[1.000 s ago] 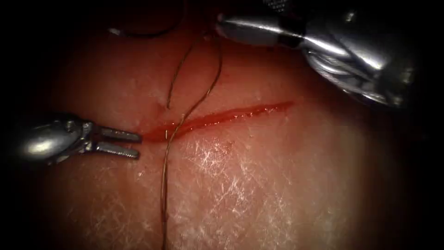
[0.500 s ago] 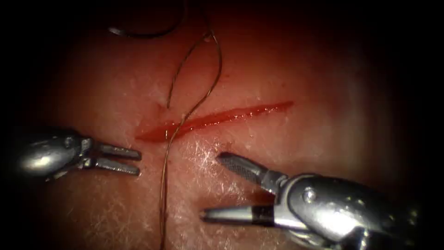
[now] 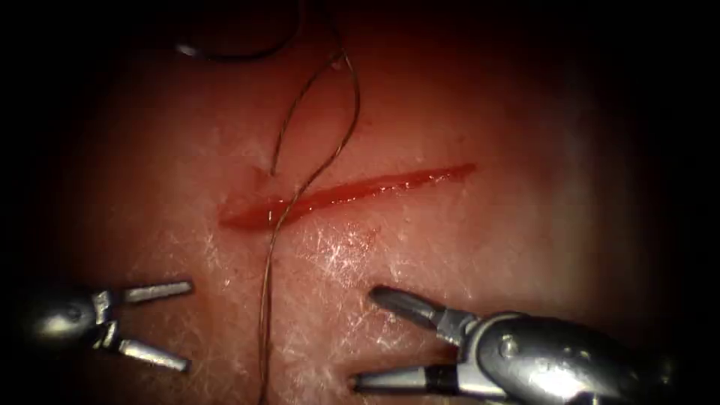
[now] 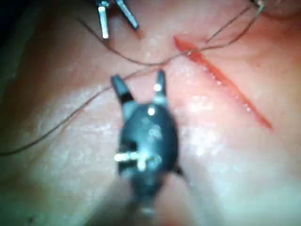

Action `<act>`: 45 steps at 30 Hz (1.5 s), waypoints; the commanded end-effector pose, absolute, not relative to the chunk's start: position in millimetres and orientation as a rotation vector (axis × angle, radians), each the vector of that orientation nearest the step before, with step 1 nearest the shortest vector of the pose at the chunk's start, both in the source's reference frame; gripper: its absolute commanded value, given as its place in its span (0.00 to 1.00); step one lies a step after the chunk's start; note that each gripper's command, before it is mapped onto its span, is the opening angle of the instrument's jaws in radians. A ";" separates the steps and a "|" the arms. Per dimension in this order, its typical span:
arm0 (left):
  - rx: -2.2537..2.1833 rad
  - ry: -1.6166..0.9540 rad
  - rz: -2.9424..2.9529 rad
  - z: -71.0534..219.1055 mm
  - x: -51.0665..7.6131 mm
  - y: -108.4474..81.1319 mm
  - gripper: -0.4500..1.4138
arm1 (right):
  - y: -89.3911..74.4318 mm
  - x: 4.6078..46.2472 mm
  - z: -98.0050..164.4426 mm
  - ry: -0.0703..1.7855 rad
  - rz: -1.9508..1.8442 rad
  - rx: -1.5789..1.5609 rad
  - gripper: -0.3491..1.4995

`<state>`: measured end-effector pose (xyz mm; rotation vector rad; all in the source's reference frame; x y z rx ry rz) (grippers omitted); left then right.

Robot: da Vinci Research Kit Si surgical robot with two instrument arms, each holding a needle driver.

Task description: Wound Closure

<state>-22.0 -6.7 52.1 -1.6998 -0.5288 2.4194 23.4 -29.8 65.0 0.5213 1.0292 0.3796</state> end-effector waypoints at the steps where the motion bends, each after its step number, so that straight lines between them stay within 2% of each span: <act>1: -1.724 -0.512 2.422 52.0 -23.0 -7.4 0.76 | -30.2 23.4 66.3 1.026 0.391 0.520 0.84; 10: -1.822 -0.398 2.417 45.9 -27.2 -8.6 0.79 | -29.5 22.7 68.3 1.010 0.432 0.509 0.83; 20: -1.812 -0.362 2.427 48.0 -25.0 -7.6 0.72 | -20.2 27.6 70.9 0.952 0.699 0.462 0.82; 28: -1.816 -0.350 2.436 48.6 -24.5 -7.9 0.69 | -16.7 29.8 72.3 0.963 0.774 0.448 0.82; 29: -1.815 -0.349 2.437 48.7 -24.5 -8.0 0.69 | -16.5 30.1 72.4 0.973 0.763 0.485 0.68; 30: -1.812 -0.354 2.434 48.7 -24.5 -8.0 0.69 | -16.4 30.0 72.3 0.982 0.748 0.514 0.39; 31: -1.813 -0.355 2.434 48.7 -24.4 -8.0 0.68 | -16.4 29.6 71.8 0.989 0.738 0.529 0.00; 34: -1.810 -0.368 2.428 48.9 -23.9 -8.0 0.67 | -16.3 28.4 69.1 0.918 0.741 0.531 0.00; 39: -1.802 -0.381 2.420 49.6 -23.5 -8.0 0.66 | -14.7 27.6 62.3 0.929 0.747 0.539 0.00; 42: -1.798 -0.384 2.418 49.8 -23.4 -8.1 0.66 | -13.9 28.7 59.5 0.965 0.747 0.540 0.00; 45: -1.796 -0.391 2.414 49.7 -23.1 -8.2 0.63 | -12.9 32.1 57.5 1.008 0.729 0.540 0.00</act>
